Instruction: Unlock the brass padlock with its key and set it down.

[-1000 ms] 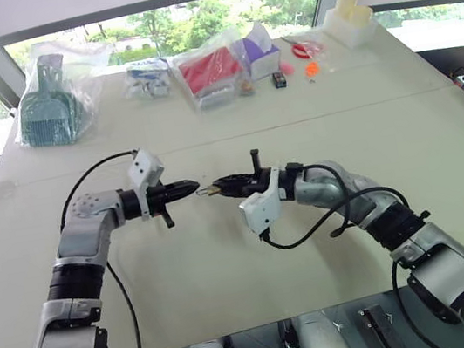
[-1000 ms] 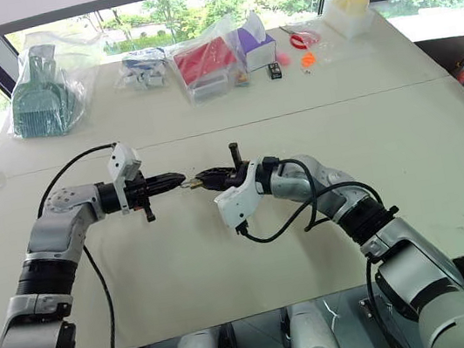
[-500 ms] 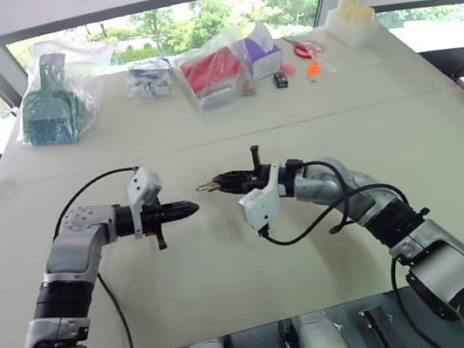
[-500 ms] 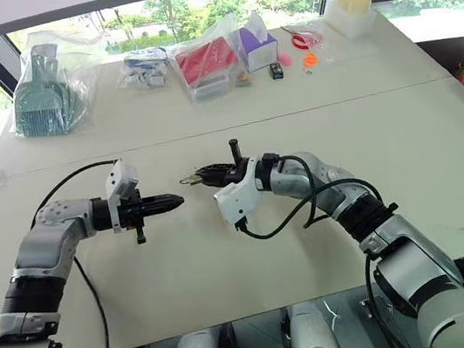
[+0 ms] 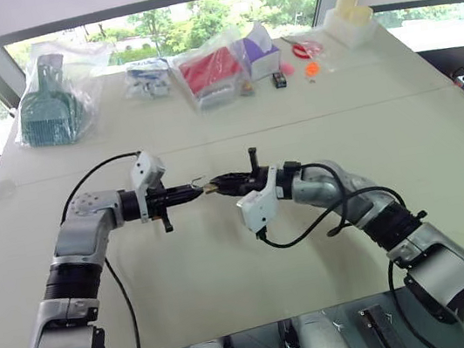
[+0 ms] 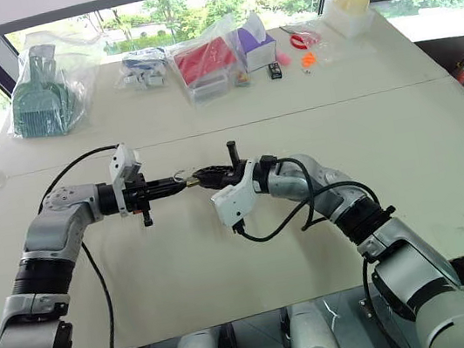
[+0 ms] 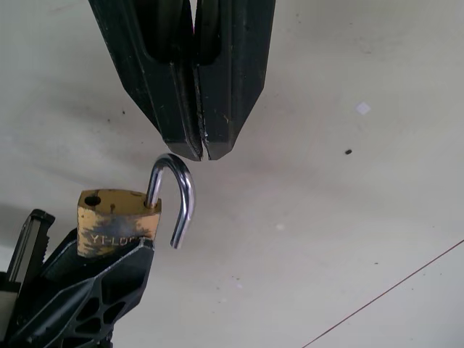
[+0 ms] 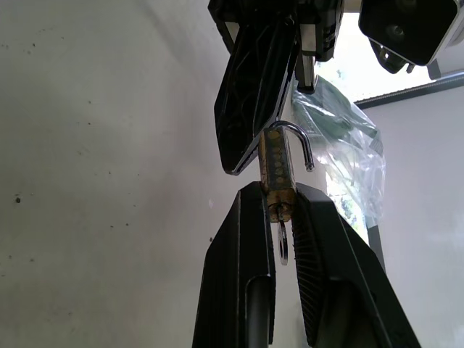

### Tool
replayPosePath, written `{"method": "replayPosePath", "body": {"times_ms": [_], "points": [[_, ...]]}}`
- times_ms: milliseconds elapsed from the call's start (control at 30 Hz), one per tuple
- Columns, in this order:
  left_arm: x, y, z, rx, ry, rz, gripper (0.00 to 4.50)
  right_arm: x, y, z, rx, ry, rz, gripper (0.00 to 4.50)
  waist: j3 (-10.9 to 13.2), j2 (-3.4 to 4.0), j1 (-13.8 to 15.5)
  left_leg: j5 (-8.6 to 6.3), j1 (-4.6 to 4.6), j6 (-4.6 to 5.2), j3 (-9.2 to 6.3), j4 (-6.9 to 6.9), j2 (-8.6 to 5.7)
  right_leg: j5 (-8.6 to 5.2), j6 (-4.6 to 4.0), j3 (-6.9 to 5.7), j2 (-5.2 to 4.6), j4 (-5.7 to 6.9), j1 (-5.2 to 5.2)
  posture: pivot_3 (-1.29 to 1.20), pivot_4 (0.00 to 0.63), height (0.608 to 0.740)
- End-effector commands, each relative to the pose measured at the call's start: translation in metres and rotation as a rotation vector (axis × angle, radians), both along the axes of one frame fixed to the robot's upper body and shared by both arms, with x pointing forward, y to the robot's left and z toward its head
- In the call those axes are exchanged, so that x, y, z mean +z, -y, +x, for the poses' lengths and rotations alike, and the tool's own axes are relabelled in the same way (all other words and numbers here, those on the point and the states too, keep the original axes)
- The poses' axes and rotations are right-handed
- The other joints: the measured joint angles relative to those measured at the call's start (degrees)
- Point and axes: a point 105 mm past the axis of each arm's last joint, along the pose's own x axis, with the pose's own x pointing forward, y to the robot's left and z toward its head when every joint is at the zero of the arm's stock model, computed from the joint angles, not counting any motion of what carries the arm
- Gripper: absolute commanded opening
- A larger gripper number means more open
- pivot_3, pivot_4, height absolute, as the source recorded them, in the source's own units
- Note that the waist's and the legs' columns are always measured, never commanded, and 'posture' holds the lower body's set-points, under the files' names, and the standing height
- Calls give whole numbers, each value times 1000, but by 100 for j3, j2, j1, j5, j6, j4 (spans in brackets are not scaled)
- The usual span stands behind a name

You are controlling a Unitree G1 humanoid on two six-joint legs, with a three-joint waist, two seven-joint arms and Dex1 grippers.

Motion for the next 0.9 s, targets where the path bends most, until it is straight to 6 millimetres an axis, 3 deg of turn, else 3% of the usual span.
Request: {"method": "replayPosePath", "body": {"times_ms": [33,233,400,433,500,667,800,900], "points": [[2,-13,-3,6,44,58,50,7,7,9,-43,-2,40,0,0,0,-5,0,0,0,0,0,0,0,0,0,0,0,0,0,150,740],[-4,-40,-18,68,30,99,50,-13,17,32,-125,-47,8,0,1,1,-27,0,1,0,3,-3,3,0,-1,2,0,0,-4,0,150,740],[6,-44,-21,116,50,62,50,-28,16,35,-109,-50,-43,0,1,1,10,0,0,0,2,-2,4,0,-1,2,-2,0,-4,0,150,740],[9,-43,-22,121,54,54,0,-29,15,34,-102,-62,-34,962,1,1,6,0,-1,0,2,-2,4,0,-1,2,-3,0,-3,0,150,740],[13,-41,-23,126,63,42,0,-32,13,31,-86,-66,-46,1699,1,1,-3,0,-1,0,2,-2,3,0,-1,2,-3,-1,-3,0,150,740],[20,-38,-30,119,64,20,0,-36,23,20,-61,-84,-80,4335,0,2,-14,1,3,-2,3,-4,4,0,0,4,-2,1,-2,0,150,740],[17,-48,-34,129,71,66,0,-20,45,15,-122,-186,-7,4433,0,1,14,0,3,0,0,-3,4,-1,0,3,-3,-2,3,0,150,740],[19,-51,-35,137,77,73,0,-10,65,10,-201,-447,76,4433,0,1,20,-1,3,0,0,-2,4,0,0,3,-4,-2,4,0,150,740]]}}
